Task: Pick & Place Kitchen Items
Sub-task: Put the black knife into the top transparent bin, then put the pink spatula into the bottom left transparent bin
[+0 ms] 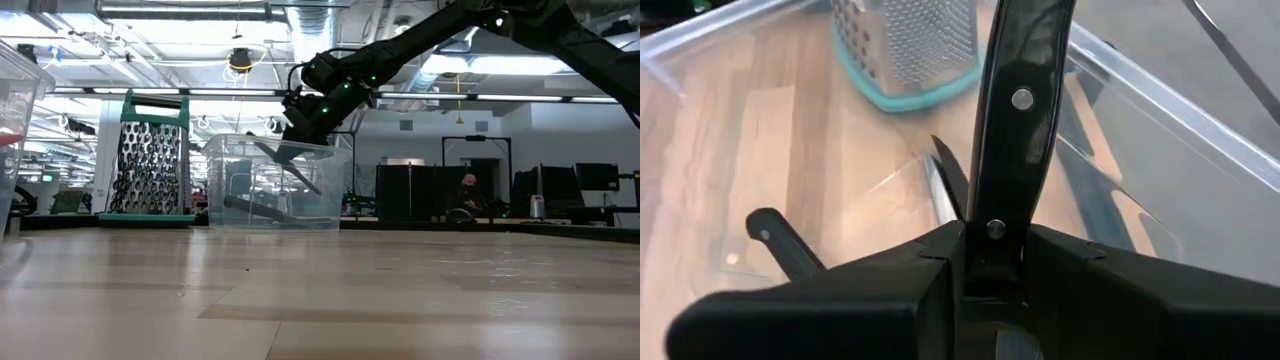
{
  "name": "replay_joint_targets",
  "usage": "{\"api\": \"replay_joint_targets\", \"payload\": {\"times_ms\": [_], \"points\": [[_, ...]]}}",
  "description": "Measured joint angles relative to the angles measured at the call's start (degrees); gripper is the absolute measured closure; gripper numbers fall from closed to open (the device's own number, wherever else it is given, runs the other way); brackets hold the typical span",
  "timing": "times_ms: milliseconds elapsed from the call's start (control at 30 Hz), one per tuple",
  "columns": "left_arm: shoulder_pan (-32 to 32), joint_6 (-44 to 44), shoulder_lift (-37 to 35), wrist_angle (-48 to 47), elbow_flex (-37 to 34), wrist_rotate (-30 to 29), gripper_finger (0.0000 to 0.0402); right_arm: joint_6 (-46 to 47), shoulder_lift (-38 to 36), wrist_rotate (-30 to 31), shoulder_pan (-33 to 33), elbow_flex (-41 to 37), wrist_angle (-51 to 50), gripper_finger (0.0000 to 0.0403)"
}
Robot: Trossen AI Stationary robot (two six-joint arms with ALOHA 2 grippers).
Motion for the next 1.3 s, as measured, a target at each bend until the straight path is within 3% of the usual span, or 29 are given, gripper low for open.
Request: {"api": "replay_joint_targets", "payload": {"times_ms": [500,867,1033,1167,1300], "points": [[0.0,0.0,0.0,0.0,0.0,0.0,0.0270,0.0,0.0,1.5,0.1,0.0,-1.2,0.0328],[0.0,0.0,0.0,0.0,0.0,0.0,0.0270,2.6,0.0,1.3,0.4,0.8,-1.8,0.0220],[0.0,0.0,0.0,0.0,0.0,0.0,0.0270,5.0,-2.1,-0.7,1.7,11.7,-15.6,0.0153],[0.0,0.0,0.0,0.1,0.0,0.0,0.0270,13.2,-6.3,1.9,4.0,24.2,-32.6,0.0139],[0.0,0.0,0.0,0.2,-0.1,0.0,0.0270,28.8,-13.9,8.7,9.0,21.2,-43.4,0.0142]]}}
